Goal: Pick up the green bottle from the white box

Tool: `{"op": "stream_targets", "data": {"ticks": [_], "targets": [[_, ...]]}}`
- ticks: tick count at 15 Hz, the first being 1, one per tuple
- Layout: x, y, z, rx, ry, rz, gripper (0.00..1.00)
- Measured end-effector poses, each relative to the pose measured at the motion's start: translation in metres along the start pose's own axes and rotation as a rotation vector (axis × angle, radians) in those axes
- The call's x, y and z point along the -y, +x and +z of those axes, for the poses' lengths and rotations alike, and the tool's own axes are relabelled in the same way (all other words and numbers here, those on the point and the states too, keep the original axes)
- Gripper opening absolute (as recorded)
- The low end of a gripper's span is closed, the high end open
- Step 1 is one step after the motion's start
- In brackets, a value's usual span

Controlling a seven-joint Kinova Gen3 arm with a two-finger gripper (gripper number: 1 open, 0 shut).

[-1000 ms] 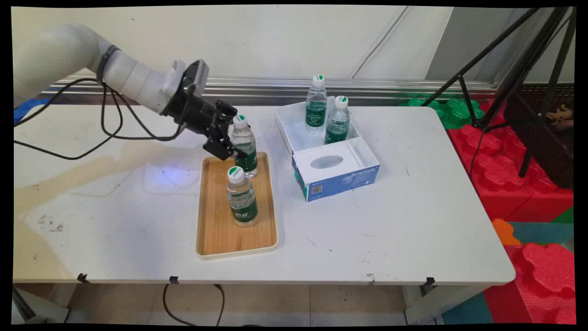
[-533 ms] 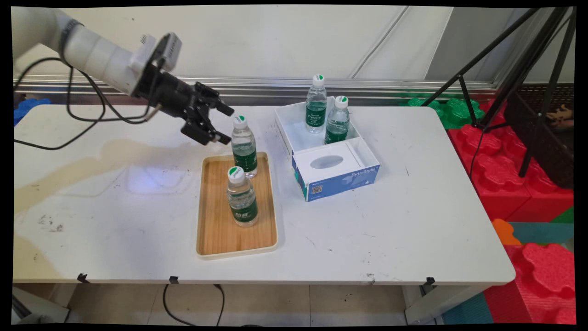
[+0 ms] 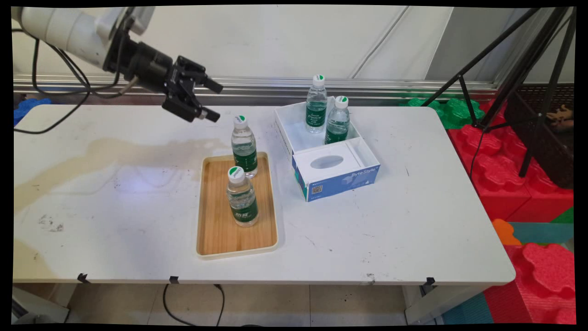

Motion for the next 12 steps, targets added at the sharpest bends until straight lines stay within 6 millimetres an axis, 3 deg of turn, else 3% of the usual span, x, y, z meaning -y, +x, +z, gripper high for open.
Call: {"op": "stream_targets", "data": {"ticks": [3,6,10,12], "targets": [[0.004,0.021,-0.002,-0.033,0.007,-0.001,1.0],[0.01,0.037,0.011,-0.05,0.006,-0.003,1.0],[0.018,0.053,0.04,-0.055,-0.004,-0.012,1.0],[0.023,0.061,0.064,-0.046,-0.016,-0.016,1.0]]}}
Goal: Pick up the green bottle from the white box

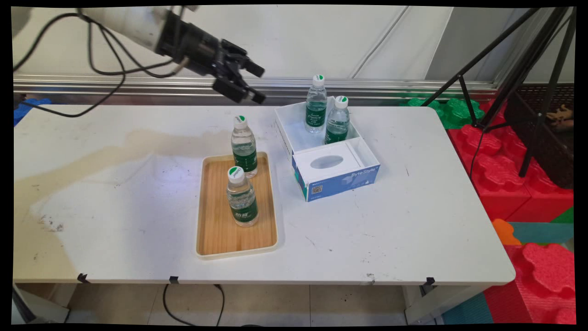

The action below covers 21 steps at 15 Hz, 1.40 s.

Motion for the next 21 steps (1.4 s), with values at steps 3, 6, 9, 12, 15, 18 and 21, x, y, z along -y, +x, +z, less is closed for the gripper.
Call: {"op": "stream_targets", "data": {"ticks": [3,6,9,12,15,18,21], "targets": [[0.006,0.006,0.028,0.014,-0.007,-0.007,1.0],[0.014,0.011,0.062,0.037,-0.01,-0.015,1.0],[0.023,0.011,0.098,0.068,-0.012,-0.022,1.0],[0.03,0.01,0.128,0.089,-0.018,-0.03,1.0],[0.035,0.008,0.156,0.109,-0.017,-0.034,1.0],[0.04,0.007,0.179,0.117,-0.015,-0.038,1.0],[0.044,0.005,0.201,0.118,-0.017,-0.038,1.0]]}}
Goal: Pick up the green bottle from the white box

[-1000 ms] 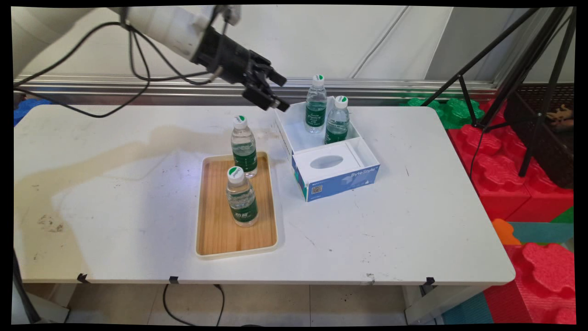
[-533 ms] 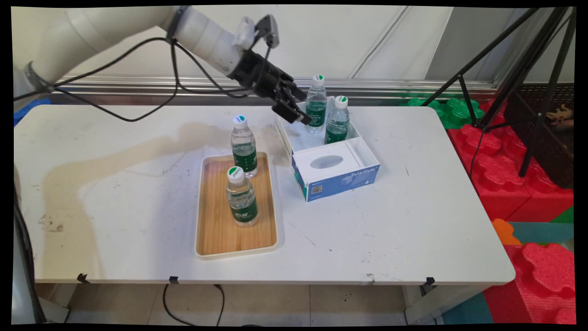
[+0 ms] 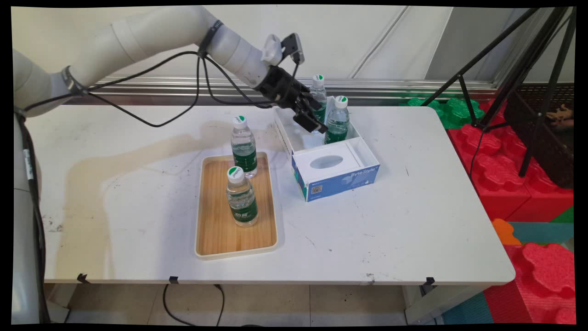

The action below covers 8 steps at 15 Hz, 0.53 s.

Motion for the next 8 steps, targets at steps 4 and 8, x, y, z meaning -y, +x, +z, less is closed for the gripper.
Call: {"op": "stream_targets", "data": {"ticks": [4,8], "targets": [[0.005,0.001,0.024,-0.003,0.004,0.001,1.0],[0.009,0.002,0.042,-0.01,0.008,0.001,1.0]]}}
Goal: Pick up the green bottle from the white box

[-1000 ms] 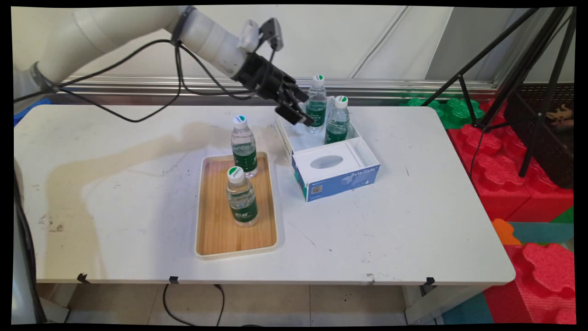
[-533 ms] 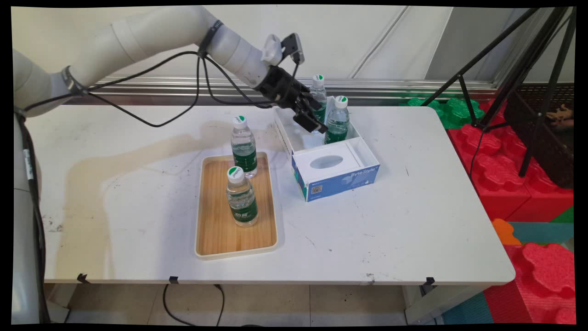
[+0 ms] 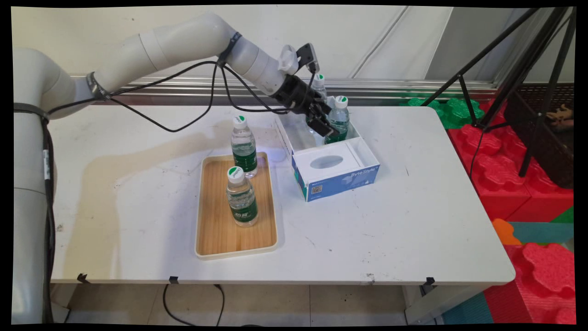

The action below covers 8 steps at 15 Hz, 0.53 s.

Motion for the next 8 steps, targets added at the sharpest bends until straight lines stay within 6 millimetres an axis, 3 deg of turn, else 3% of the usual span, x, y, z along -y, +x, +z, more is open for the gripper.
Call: {"op": "stream_targets", "data": {"ticks": [6,7,8], "targets": [[0.002,0.0,0.016,-0.006,0.0,-0.003,1.0],[0.002,0.0,0.018,-0.009,0.0,-0.003,0.0],[0.002,0.001,0.019,-0.011,-0.001,-0.002,0.0]]}}
